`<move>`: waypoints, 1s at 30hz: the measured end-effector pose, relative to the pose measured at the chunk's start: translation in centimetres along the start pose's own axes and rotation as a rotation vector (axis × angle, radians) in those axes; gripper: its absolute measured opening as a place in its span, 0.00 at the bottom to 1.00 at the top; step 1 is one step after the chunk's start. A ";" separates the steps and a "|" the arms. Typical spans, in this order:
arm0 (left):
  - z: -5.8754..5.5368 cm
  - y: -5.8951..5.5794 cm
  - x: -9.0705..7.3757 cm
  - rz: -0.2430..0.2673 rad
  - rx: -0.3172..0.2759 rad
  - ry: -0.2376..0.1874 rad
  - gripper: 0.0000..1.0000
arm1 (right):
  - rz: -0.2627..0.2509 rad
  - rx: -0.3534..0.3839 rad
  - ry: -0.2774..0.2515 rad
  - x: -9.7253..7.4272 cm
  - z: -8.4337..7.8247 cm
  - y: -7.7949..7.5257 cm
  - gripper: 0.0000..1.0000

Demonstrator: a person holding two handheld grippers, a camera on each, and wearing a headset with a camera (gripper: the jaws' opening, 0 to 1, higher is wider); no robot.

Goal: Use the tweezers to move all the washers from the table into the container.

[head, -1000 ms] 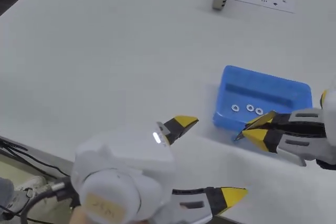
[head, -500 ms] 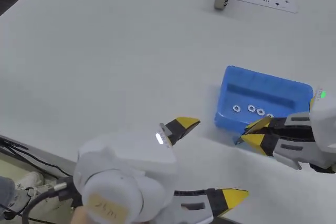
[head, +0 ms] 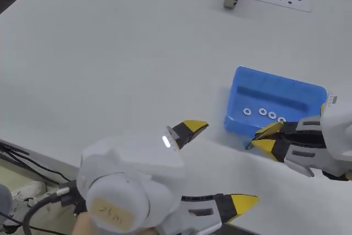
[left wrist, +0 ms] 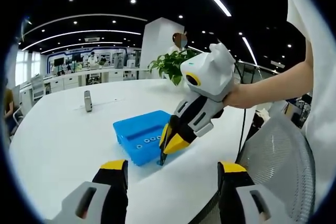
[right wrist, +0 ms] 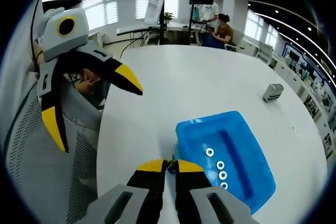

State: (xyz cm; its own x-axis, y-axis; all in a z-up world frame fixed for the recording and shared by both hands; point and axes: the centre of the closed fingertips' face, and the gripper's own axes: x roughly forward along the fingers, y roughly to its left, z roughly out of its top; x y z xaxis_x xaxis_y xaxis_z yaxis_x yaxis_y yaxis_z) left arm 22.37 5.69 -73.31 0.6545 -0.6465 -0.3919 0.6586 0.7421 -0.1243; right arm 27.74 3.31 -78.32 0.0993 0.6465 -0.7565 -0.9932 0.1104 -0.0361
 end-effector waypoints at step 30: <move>0.2 0.2 -0.1 0.012 0.011 -0.013 0.71 | -0.152 0.124 -0.137 -8.0 1.1 -5.3 0.03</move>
State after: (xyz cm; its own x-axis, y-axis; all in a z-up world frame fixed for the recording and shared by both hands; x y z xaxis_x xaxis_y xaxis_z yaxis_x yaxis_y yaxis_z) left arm 22.51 5.87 -73.12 0.6674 -0.6398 -0.3812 0.6544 0.7481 -0.1099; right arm 32.29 -1.57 -71.38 0.2631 0.7104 -0.6528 -0.9519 0.3012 -0.0559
